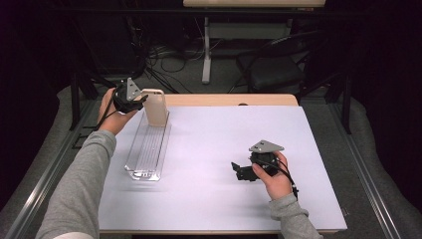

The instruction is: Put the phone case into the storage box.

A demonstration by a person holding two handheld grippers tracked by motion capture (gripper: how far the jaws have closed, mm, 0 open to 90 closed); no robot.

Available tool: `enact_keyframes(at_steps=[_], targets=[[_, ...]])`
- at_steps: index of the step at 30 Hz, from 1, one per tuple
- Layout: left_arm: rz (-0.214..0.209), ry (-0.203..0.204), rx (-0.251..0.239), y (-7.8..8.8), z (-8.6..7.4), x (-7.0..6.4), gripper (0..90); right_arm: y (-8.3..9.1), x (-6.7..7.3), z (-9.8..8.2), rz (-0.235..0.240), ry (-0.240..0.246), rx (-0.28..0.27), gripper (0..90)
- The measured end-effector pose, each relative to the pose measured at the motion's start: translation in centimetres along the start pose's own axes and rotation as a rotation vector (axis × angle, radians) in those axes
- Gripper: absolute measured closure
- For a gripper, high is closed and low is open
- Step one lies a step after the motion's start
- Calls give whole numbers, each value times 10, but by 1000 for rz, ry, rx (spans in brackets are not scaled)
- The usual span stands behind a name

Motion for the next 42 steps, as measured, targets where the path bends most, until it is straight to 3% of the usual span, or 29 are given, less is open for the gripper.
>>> enact_keyframes(at_steps=[3,6,26,35,42], targets=[[19,1,-7,3,2,4,450,0,0,0,0,0,0,0],[1,58,-16,6,3,3,445,0,0,0,3,3,3,0],[3,186,-38,23,8,14,402,0,1,-1,2,13,7,0],[-27,259,-18,28,7,13,370,0,1,-2,2,13,7,0],[-67,353,-52,35,16,10,296,1,2,-1,3,15,6,0]])
Point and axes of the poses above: each handheld gripper's, and its own axes: y roughly backward along the jaws, z roughly out of its top, x roughly to its left, the point moved 9 cm from there along -y, roughly forward along the jaws, and after that the axes turned 4 degrees about -x, right-handed, at the moved point
